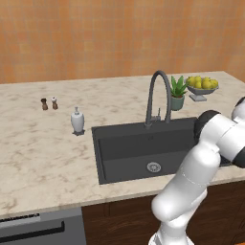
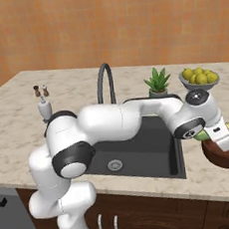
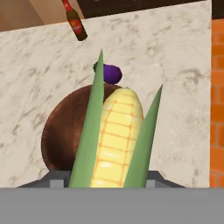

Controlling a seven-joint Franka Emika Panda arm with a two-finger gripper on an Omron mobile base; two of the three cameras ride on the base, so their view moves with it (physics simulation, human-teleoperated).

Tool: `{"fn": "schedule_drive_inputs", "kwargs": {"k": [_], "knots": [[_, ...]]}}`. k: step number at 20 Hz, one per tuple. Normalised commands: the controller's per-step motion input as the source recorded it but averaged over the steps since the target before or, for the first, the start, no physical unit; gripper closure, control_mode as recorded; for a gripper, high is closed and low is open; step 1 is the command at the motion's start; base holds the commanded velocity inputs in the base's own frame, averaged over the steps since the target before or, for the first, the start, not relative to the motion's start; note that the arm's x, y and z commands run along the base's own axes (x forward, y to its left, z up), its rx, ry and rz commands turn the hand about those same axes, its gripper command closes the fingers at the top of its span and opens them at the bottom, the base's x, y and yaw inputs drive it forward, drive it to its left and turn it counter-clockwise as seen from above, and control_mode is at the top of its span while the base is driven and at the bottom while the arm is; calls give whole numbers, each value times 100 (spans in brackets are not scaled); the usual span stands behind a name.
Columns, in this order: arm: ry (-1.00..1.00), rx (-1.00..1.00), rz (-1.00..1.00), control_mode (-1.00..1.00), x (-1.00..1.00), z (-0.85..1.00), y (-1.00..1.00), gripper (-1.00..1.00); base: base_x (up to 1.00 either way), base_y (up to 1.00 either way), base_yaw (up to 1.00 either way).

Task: Pick the corn from the sink and place it in the bowl. Then pick the bowl and place it in the microwave. Then close the microwave door and press the start button.

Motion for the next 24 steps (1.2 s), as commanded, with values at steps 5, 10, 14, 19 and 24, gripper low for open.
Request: {"fn": "schedule_drive_inputs", "kwargs": {"k": [5, 10, 14, 19, 24], "knots": [[0, 1, -5, -100, 20, 0, -39, 100, 0, 0, 0], [8, 5, 0, -100, 6, 13, -32, 100, 0, 0, 0], [17, 6, 0, -100, 24, -5, -14, 100, 0, 0, 0], [8, 8, 0, -100, 13, -12, -8, 100, 0, 0, 0], [2, 9, 0, -100, 3, -21, -20, 100, 0, 0, 0]]}}
